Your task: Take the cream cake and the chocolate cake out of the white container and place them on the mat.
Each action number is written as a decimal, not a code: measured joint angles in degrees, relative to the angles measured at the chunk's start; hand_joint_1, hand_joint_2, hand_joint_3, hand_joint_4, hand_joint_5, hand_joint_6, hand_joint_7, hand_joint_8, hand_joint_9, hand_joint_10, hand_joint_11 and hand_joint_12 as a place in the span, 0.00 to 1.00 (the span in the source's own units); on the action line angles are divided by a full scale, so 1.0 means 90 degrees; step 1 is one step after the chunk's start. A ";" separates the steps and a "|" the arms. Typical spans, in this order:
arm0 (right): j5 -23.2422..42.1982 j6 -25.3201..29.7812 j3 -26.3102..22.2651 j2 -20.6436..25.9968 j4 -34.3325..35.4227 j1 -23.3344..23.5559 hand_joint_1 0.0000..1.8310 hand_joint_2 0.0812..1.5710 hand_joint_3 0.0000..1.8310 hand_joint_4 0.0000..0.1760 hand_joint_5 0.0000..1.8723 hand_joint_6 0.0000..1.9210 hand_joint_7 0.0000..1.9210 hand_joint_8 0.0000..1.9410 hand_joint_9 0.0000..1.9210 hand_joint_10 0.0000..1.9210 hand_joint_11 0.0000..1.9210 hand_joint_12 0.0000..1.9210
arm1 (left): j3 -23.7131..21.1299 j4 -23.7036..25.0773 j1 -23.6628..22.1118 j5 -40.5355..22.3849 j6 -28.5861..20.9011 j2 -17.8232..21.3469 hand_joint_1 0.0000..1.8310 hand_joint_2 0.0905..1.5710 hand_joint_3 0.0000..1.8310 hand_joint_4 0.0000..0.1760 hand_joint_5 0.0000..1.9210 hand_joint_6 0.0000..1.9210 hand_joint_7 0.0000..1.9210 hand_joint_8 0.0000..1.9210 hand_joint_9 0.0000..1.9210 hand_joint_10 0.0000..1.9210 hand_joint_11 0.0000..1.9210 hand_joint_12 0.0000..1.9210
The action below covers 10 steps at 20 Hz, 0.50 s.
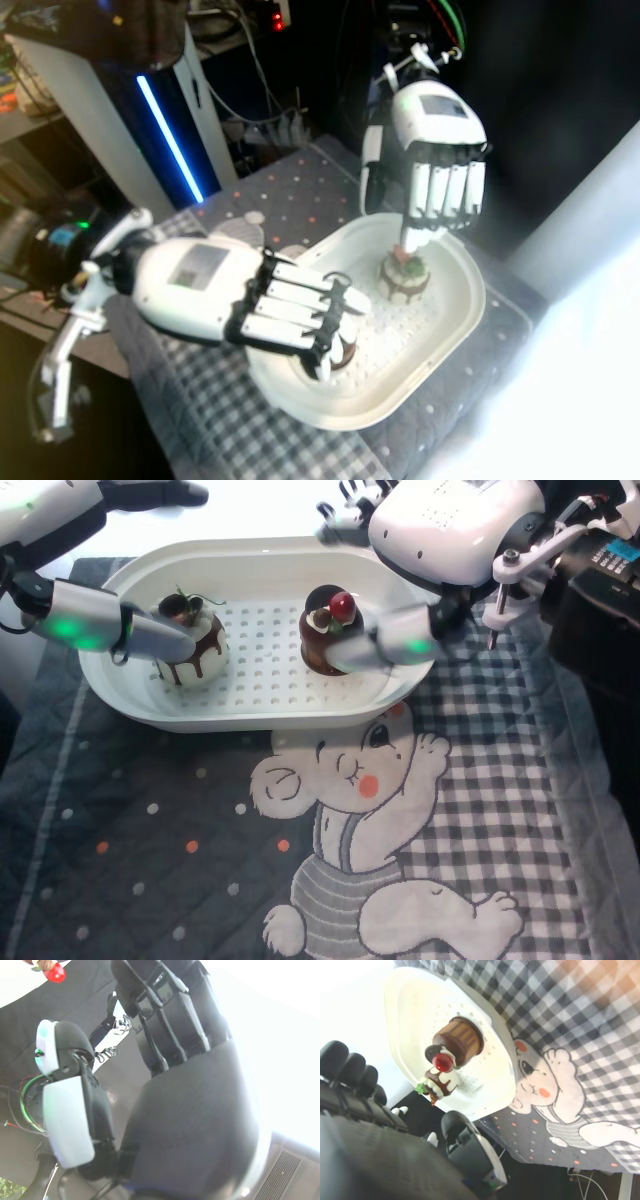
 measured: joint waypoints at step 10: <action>-0.0085 0.0010 0.0359 -0.0398 0.0299 0.0019 0.47 0.47 0.00 0.00 0.33 0.00 0.35 0.00 0.33 0.07 0.09 0.62 | 0.0311 -0.0177 -0.0012 0.0369 -0.0002 -0.0294 0.42 0.50 0.00 0.00 0.17 0.00 0.18 0.00 0.20 0.01 0.00 0.63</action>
